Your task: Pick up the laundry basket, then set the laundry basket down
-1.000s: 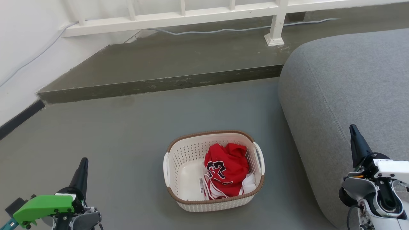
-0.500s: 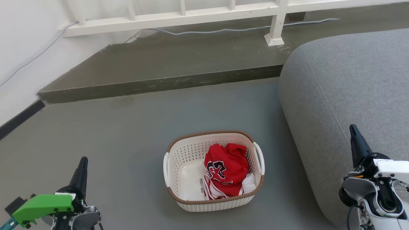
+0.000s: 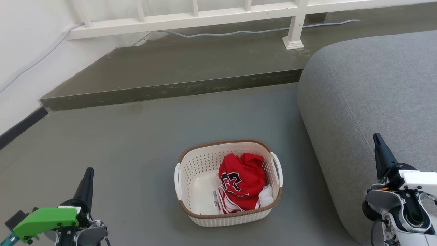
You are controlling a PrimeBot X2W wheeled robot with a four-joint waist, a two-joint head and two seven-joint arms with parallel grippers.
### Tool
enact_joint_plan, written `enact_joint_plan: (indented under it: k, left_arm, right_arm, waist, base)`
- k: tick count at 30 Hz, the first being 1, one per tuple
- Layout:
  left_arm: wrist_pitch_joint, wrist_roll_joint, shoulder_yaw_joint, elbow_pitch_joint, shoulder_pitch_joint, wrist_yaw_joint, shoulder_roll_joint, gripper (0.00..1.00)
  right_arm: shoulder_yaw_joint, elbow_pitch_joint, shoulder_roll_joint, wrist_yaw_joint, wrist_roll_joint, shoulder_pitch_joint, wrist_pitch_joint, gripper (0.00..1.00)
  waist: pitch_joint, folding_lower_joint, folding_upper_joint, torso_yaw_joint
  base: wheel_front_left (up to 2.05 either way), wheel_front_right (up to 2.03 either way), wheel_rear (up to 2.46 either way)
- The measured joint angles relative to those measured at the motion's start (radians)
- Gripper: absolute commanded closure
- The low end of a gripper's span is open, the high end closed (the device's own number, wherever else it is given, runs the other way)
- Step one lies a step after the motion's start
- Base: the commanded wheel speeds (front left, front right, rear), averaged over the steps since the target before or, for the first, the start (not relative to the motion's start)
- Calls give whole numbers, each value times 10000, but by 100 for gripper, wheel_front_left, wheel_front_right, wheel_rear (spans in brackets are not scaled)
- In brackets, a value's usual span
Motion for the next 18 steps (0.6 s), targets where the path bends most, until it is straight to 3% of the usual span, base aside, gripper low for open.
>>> enact_joint_plan:
  k: [18]
  left_arm:
    - [2, 0, 15, 12, -4, 0, 0, 100]
  right_arm:
    - [-4, -6, 0, 2, 0, 0, 0, 100]
  waist:
    - [0, 0, 0, 0]
  base:
    - [0, 0, 0]
